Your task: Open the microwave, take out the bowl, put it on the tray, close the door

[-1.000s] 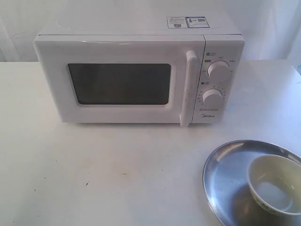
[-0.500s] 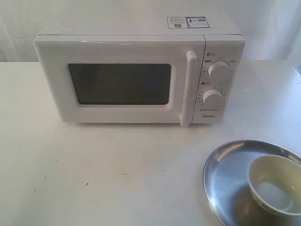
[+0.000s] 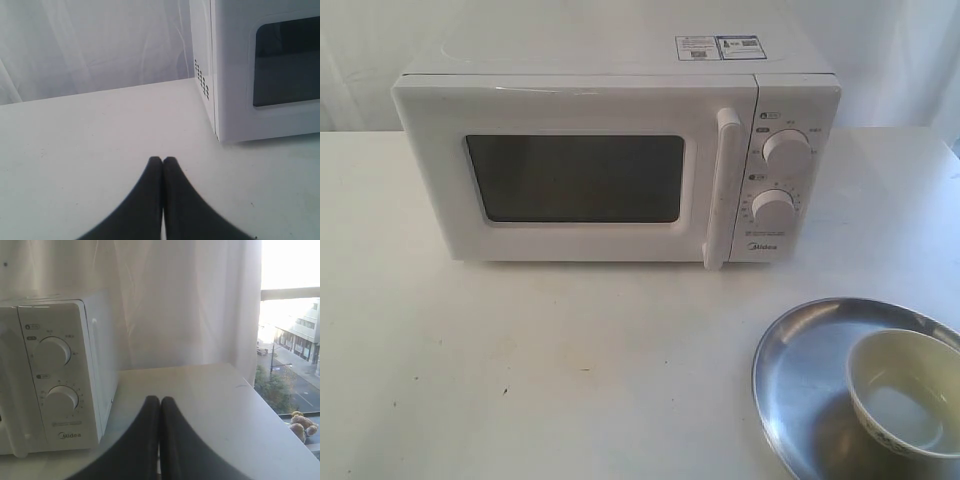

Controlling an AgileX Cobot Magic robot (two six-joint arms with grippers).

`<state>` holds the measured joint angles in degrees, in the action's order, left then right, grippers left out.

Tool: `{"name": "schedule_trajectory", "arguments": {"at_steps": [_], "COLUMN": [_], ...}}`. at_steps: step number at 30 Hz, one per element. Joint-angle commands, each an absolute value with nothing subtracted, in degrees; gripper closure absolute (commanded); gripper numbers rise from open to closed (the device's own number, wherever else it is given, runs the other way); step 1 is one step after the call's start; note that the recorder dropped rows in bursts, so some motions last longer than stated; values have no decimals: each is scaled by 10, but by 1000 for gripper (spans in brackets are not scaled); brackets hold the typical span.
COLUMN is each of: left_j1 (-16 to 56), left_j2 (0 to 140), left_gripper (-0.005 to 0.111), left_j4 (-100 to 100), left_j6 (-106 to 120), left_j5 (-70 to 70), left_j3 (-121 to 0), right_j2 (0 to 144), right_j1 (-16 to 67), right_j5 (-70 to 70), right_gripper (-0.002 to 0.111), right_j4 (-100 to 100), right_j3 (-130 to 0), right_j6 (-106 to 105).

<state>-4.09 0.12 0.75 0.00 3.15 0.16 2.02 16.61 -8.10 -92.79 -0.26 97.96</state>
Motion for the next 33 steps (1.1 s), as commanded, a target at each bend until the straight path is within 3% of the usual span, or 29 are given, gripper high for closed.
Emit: {"name": "schedule_trajectory", "arguments": {"at_steps": [1,6,13,33], "left_j1": [-40,-40,-40,-40], "left_j2": [0,0,0,0], "left_gripper": [107,107,107,107], "left_j4": [4,4,4,4], "left_j6": [0,0,0,0], "left_j5": [30,30,30,30], "left_j3": [0,0,0,0], "right_j2": [17,17,17,17], "right_j1": [163,163,163,148], "right_j5": [-104,-88,21,35], "right_gripper": [108,108,108,108], "right_j4": [-764,-432,-120,55], "right_j3": [0,0,0,0], "right_j6": [807,421,99,-46]}}
